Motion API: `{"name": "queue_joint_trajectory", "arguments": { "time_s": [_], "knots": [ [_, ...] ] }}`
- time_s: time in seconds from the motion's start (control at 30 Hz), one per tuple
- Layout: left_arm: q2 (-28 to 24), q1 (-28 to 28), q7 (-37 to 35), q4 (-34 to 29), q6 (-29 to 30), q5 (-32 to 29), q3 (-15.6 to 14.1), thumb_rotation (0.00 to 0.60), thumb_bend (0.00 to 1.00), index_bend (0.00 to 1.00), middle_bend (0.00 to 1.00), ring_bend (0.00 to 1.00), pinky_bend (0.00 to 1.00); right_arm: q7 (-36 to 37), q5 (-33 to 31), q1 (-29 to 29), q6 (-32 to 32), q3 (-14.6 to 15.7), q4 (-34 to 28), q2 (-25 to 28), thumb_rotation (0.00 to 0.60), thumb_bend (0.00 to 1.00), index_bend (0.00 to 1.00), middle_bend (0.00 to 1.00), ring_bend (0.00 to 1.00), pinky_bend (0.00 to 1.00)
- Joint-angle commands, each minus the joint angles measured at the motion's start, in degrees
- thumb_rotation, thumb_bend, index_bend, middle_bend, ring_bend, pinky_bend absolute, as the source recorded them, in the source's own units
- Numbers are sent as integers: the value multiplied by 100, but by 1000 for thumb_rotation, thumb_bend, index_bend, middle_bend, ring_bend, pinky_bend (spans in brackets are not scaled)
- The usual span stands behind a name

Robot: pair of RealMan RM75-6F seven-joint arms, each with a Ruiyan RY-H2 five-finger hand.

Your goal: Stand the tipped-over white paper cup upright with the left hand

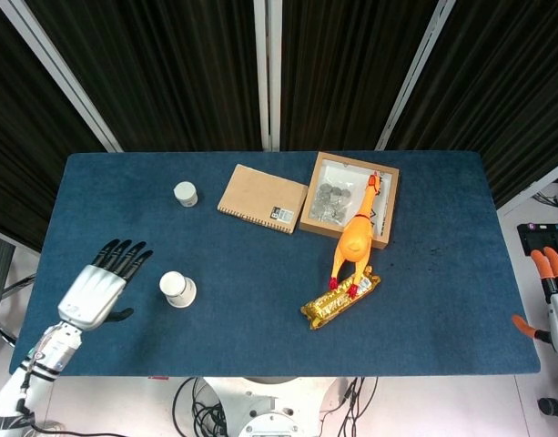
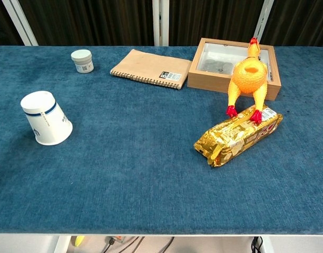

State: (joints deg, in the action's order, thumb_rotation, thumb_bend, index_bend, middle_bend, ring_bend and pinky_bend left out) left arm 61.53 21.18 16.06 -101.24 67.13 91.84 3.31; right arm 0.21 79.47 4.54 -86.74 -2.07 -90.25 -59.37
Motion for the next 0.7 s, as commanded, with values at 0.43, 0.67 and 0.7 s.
{"name": "queue_joint_trajectory", "arguments": {
  "time_s": [0.43,0.67,0.7],
  "knots": [
    [792,955,1523,-84,-1181,-1121,219,600,125,109,68,0,76,194,5,-103,112,-104,78,50,600,38,0,0,0,0],
    [947,1086,1713,54,-1264,-1412,168,600,131,170,149,0,77,252,8,-122,196,-128,161,12,600,53,0,0,0,0],
    [976,1101,1703,83,-1261,-1418,164,600,134,181,158,0,78,259,6,-121,217,-129,173,4,600,54,0,0,0,0]
  ]
}}
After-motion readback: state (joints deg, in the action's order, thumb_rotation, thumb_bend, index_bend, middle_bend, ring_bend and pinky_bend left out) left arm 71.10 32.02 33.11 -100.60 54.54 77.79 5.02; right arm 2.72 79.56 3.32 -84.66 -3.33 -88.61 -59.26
